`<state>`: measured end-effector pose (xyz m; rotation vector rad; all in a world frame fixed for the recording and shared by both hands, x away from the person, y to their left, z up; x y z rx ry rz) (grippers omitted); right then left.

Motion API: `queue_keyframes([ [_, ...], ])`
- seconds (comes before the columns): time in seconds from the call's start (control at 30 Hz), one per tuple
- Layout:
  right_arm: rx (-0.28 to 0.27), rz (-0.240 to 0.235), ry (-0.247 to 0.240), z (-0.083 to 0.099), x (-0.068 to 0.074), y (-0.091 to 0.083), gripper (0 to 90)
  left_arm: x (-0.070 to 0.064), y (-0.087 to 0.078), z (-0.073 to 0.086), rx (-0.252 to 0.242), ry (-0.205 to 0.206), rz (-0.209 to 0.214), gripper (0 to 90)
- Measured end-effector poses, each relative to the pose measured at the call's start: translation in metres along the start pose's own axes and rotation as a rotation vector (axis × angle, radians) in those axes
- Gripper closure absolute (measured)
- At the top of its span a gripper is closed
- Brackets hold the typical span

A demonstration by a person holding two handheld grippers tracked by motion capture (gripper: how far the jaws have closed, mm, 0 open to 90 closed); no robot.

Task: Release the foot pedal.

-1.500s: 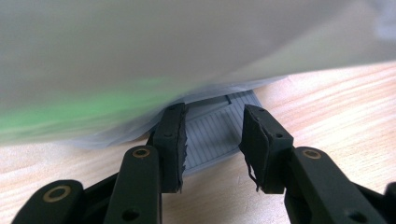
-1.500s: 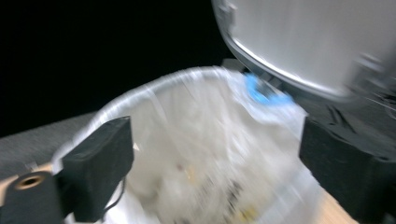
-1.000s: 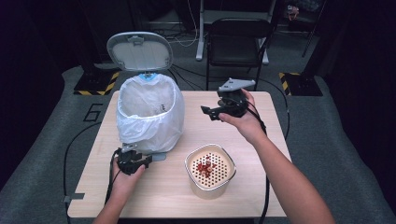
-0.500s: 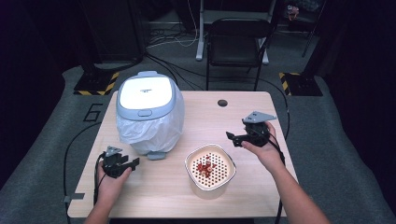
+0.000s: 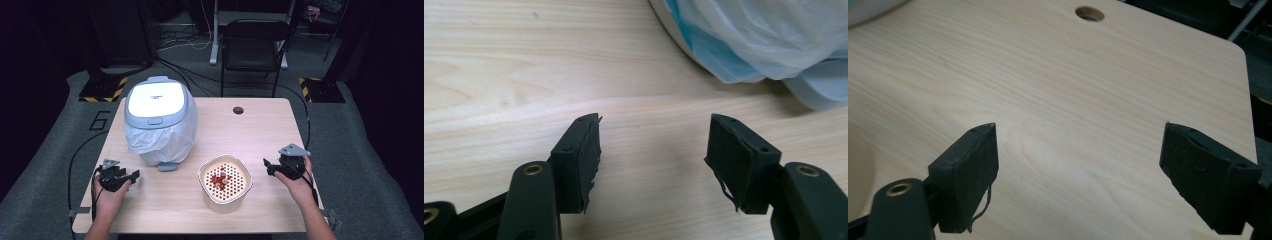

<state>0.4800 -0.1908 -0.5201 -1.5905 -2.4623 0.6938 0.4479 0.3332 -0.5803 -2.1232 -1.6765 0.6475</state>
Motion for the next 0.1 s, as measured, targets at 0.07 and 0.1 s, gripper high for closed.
queue_keyframes([
  [0.07, 0.007, -0.004, 0.049, 0.014, -0.0005, 0.0004, 15.4, 0.0009, 0.0012, 0.0004, -0.003, -0.01, -0.001, 37.5],
  [0.1, 0.018, -0.009, 0.066, 0.02, -0.0006, 0.0016, 15.4, 0.0014, 0.0019, 0.0005, -0.004, -0.006, -0.003, 37.5],
])
Point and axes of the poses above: each handheld gripper's, and its own axes: y roughly forward along the jaws, z roughly out of its underside, x roughly to its left, the point moved 9 cm from there along y, roughly forward along the jaws, and after that the axes turned 8 degrees about -x, right-handed, at the moved point
